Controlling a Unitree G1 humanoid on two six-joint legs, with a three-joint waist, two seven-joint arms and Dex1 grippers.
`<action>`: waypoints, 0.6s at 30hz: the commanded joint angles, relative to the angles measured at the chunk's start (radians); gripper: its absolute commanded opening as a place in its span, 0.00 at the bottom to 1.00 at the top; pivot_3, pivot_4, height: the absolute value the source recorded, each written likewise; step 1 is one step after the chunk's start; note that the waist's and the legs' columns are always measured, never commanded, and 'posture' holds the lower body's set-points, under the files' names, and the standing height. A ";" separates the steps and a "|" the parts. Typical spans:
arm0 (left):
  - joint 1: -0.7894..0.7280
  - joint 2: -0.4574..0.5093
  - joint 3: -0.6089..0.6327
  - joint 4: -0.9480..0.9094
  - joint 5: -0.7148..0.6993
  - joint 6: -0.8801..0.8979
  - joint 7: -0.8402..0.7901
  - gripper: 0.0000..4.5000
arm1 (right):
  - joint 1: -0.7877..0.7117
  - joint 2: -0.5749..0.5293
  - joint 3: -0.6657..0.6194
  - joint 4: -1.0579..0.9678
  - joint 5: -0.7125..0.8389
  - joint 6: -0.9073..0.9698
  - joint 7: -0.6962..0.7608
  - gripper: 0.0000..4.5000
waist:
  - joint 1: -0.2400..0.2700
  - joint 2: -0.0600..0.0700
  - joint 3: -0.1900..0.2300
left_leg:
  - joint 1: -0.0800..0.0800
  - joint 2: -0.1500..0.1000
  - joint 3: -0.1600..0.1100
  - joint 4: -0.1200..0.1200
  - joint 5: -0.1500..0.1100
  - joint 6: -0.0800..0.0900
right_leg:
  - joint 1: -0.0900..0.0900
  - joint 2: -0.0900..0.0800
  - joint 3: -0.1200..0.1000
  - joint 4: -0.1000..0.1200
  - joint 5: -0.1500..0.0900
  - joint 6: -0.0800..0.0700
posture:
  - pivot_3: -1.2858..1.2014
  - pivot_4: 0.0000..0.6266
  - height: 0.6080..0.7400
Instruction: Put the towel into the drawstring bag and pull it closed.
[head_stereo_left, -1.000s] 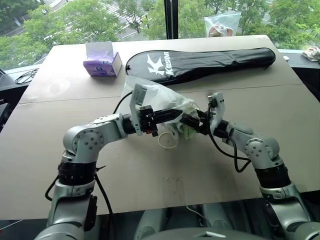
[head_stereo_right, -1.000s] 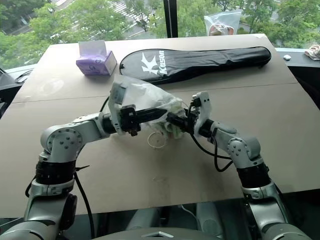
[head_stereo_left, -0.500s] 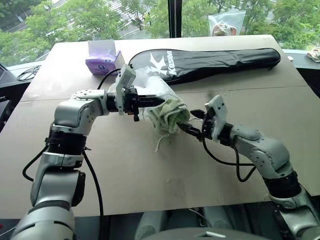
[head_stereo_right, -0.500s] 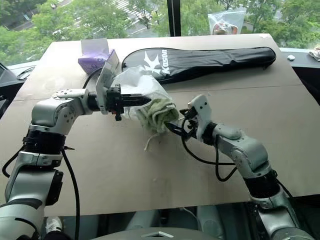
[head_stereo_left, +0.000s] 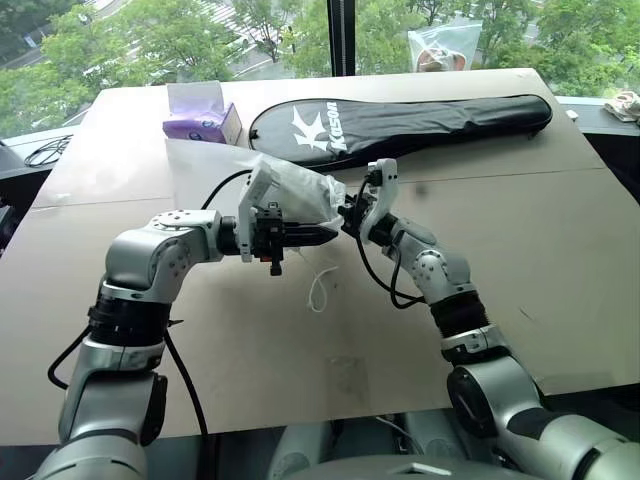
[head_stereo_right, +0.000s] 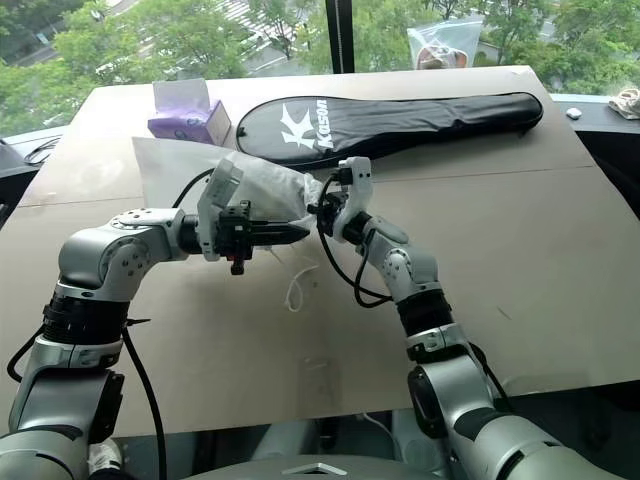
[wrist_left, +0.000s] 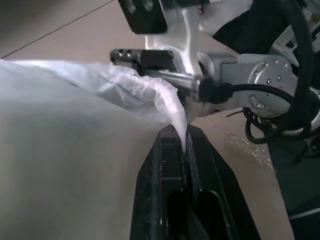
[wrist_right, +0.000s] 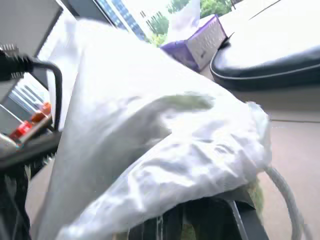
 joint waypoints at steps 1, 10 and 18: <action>-0.010 -0.001 0.049 -0.031 -0.040 0.027 0.025 0.00 | -0.028 0.010 -0.094 0.000 0.114 0.033 0.094 0.01 | 0.007 0.000 0.000 | 0.000 0.000 0.000 0.000 0.000 0.000 | 0.000 0.000 -0.001 0.000 0.000 0.000 | 0.52 0.24 1.00; -0.047 -0.072 -0.024 0.011 -0.023 -0.029 -0.027 0.00 | 0.228 -0.114 -0.073 -0.388 0.266 0.366 0.090 0.01 | -0.001 0.000 0.000 | -0.001 0.000 0.000 0.001 0.000 0.000 | 0.000 -0.001 -0.001 0.000 0.000 0.000 | 0.52 0.24 1.00; -0.035 -0.207 -0.132 -0.087 -0.123 0.097 -0.063 0.00 | 0.291 -0.165 0.003 -0.473 0.157 0.338 0.043 0.01 | 0.003 0.000 -0.001 | 0.000 0.000 0.000 0.001 0.000 0.000 | 0.000 -0.001 0.001 0.001 0.000 0.000 | 0.52 0.24 1.00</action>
